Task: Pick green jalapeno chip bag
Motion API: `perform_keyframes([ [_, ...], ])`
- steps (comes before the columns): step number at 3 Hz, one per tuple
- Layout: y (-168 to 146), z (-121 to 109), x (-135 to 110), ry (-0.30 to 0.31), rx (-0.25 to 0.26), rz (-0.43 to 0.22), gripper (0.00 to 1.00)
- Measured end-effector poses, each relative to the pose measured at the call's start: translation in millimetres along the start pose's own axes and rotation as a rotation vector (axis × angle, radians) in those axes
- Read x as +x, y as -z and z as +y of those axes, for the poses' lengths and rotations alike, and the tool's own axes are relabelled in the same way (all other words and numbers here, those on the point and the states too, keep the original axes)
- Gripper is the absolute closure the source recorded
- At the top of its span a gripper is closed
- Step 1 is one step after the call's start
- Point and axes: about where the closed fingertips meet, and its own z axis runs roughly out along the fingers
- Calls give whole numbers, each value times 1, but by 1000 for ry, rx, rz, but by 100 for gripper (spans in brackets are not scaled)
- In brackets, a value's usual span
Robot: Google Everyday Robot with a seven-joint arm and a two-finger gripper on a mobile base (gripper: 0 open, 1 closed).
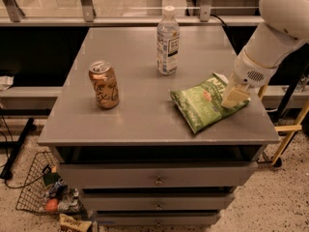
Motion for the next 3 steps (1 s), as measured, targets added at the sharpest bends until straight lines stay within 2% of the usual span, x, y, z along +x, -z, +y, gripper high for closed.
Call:
perform_keyframes([
  [1,21,-6,-5,8,54,-39,96],
  [2,69,-8,-18,51,152,-80,100],
  [3,92,-9,-29,95,179,-98,83],
])
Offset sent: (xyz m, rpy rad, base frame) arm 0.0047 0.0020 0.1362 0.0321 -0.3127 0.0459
